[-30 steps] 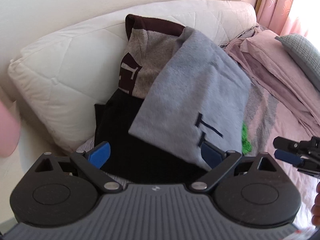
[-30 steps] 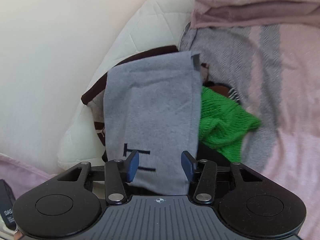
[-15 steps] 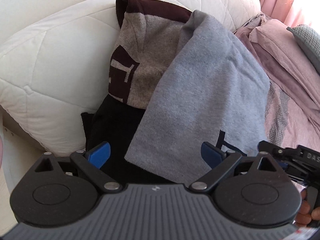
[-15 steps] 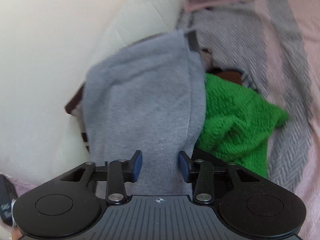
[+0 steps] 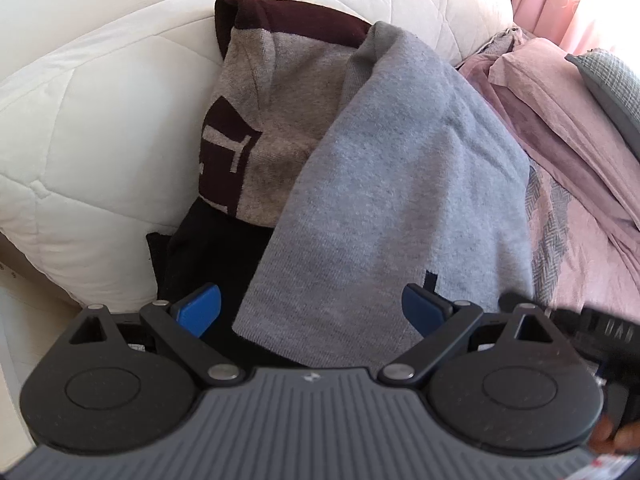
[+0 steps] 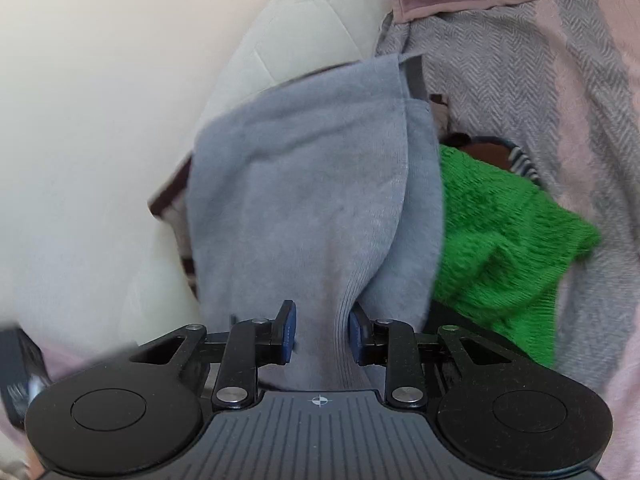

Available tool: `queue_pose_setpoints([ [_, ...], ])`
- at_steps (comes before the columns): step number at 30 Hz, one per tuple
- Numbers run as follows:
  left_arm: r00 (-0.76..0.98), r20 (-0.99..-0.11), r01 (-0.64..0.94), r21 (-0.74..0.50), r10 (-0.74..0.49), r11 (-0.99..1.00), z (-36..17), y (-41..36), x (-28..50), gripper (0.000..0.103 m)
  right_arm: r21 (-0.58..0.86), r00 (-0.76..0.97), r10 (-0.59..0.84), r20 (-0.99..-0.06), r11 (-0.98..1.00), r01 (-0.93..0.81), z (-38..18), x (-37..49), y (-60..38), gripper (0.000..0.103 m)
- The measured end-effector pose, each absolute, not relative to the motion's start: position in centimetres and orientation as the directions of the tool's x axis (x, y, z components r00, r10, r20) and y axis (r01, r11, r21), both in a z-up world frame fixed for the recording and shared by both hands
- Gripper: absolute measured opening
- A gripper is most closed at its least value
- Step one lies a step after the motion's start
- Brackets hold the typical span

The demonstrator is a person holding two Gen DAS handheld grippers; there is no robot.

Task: Fold clothes
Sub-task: 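Grasp the grey sweatshirt edge with the right gripper, then lift the grey sweatshirt with the right gripper and drop it on the open bed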

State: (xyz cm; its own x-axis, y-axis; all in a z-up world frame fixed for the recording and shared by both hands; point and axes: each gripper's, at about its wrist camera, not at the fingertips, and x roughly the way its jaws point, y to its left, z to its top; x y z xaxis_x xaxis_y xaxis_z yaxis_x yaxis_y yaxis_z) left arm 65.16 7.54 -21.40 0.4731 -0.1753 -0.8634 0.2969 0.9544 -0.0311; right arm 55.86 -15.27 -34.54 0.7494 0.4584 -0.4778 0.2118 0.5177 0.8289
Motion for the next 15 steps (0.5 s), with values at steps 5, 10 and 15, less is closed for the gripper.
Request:
queue_pose_setpoints([
  [5, 0.496, -0.85, 0.291, -0.03, -0.177, 0.956, -20.3, 7.9, 64.7, 0.094, 0.903, 0.811, 0.486, -0.325, 0.416, 0.113, -31.5, 55.8, -15.9, 0.0],
  [10, 0.567, -0.795, 0.296, -0.046, -0.215, 0.954, -16.6, 8.3, 63.5, 0.094, 0.953, 0.902, 0.405, -0.147, 0.302, 0.02, -26.0, 53.2, -18.9, 0.0],
  [15, 0.637, -0.717, 0.34, -0.069, -0.284, 0.938, -11.9, 7.7, 61.1, 0.094, 0.953, 0.961, 0.276, 0.019, 0.285, -0.101, -19.7, 48.6, -22.2, 0.0],
])
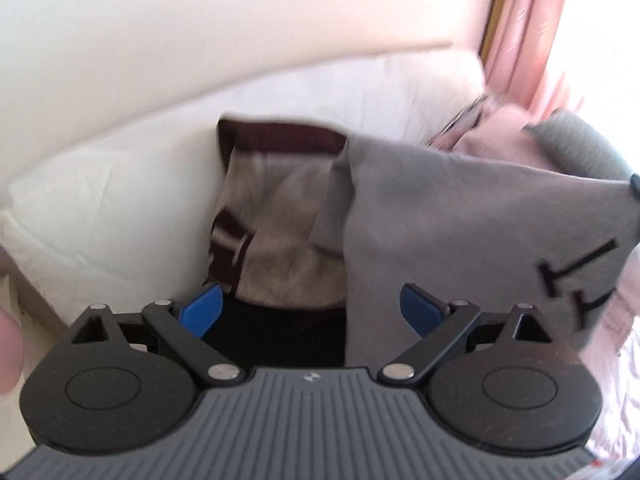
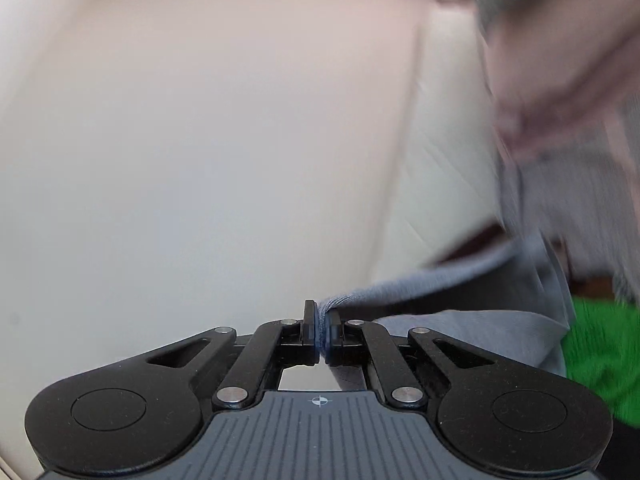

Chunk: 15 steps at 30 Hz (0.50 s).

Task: Fold clothes
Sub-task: 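Lift the grey sweatshirt with the right gripper and drop it on the open bed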

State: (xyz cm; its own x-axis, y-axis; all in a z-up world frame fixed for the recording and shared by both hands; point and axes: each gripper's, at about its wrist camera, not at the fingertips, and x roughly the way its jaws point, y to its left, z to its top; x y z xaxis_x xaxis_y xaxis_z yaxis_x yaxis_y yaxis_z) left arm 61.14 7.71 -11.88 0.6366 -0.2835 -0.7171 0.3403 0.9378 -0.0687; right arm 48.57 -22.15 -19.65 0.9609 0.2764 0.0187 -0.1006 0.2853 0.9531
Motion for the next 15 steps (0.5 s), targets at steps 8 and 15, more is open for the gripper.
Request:
queue_pose_setpoints([
  [8, 0.635, -0.631, 0.501, -0.102, -0.446, 0.859, -6.8, 3.5, 54.3, 0.094, 0.863, 0.962, 0.079, 0.26, 0.428, -0.268, -7.5, 36.0, -25.7, 0.0],
  [15, 0.505, -0.592, 0.697, -0.149, -0.628, 0.702, -4.7, -4.0, 44.9, 0.094, 0.757, 0.935, -0.199, 0.293, 0.646, -0.099, 2.3, 21.6, -31.3, 0.0],
])
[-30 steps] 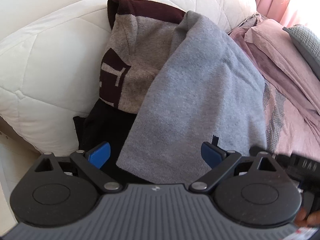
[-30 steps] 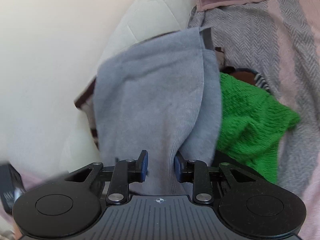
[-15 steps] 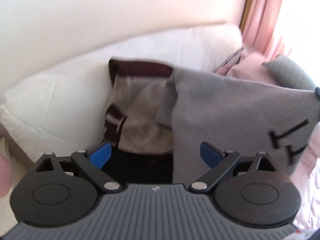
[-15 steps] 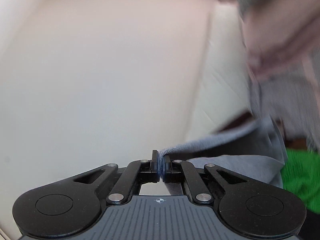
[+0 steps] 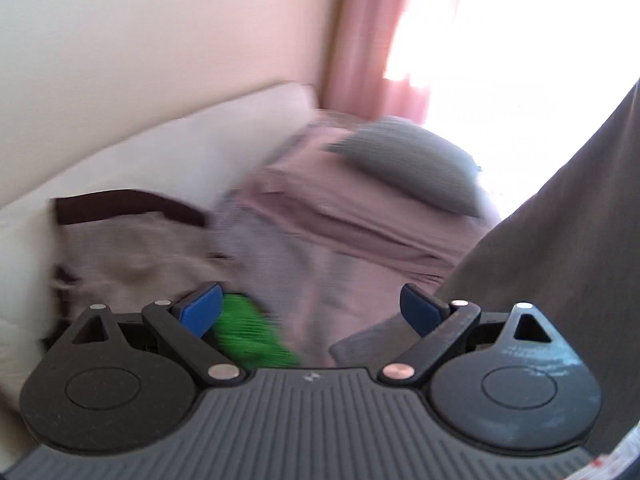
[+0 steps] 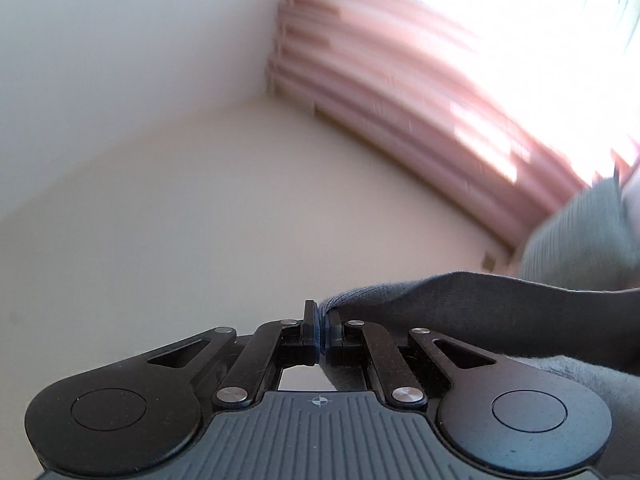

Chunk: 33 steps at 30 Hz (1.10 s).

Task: Fold clothes
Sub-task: 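Lift the grey sweatshirt with the right gripper and drop it on the open bed, then move both grippers over the dropped grey sweatshirt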

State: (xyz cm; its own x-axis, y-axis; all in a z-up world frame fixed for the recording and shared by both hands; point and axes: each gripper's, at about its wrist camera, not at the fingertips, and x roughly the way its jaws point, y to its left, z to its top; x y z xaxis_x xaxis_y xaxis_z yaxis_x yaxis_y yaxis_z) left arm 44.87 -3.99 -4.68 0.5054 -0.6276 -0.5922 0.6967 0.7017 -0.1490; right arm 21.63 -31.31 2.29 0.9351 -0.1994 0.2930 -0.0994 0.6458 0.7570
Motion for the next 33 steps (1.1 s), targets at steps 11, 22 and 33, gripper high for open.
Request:
queue_pose_setpoints([
  [11, 0.313, -0.622, 0.847, -0.159, -0.718, 0.507, -5.5, -13.0, 26.0, 0.094, 0.625, 0.928, -0.161, -0.336, 0.699, 0.347, 4.1, 5.8, -32.7, 0.071],
  [22, 0.237, -0.819, 0.836, -0.101, -0.522, 0.539, -11.3, -13.4, 12.1, 0.094, 0.532, 0.615, -0.124, -0.779, 0.387, 0.753, -11.6, -12.6, -30.8, 0.071],
  [33, 0.174, -0.823, 0.928, -0.046, -0.54, 0.37, -10.3, -15.1, 6.9, 0.095, 0.424, 0.545, -0.246, -0.802, 0.407, 0.809, -11.7, -16.0, -27.7, 0.071],
])
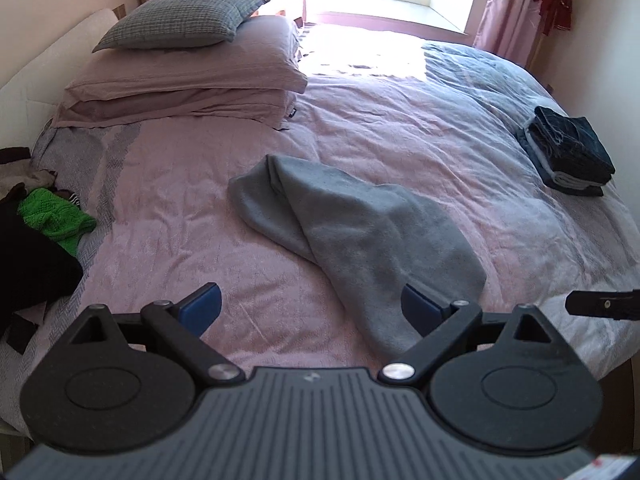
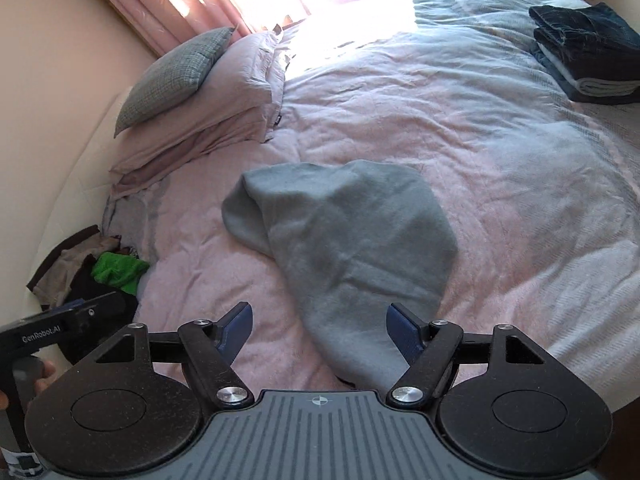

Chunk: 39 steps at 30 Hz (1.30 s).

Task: Fold clothes
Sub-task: 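Move both grippers over the dropped grey sweatshirt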

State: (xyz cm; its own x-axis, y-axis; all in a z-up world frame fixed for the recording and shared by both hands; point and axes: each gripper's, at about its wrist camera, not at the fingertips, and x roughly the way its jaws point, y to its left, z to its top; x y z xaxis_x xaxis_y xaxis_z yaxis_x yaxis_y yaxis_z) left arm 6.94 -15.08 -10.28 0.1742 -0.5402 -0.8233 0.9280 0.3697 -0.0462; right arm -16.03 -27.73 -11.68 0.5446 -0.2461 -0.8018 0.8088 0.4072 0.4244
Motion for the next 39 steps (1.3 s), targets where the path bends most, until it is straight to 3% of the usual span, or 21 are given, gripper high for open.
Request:
queue_pose_setpoints([
  [23, 0.018, -0.882, 0.995, -0.029, -0.472, 0.093, -13.2, -13.6, 10.6, 0.095, 0.371, 0.403, -0.265, -0.876, 0.165, 0.914, -15.6, -12.7, -17.9, 0.071],
  [39, 0.047, -0.896, 0.992, -0.009, -0.441, 0.123, -14.7, -17.7, 8.6, 0.095, 0.336, 0.372, -0.265, -0.89, 0.171, 0.926, -17.1, -15.5, -23.4, 0.071],
])
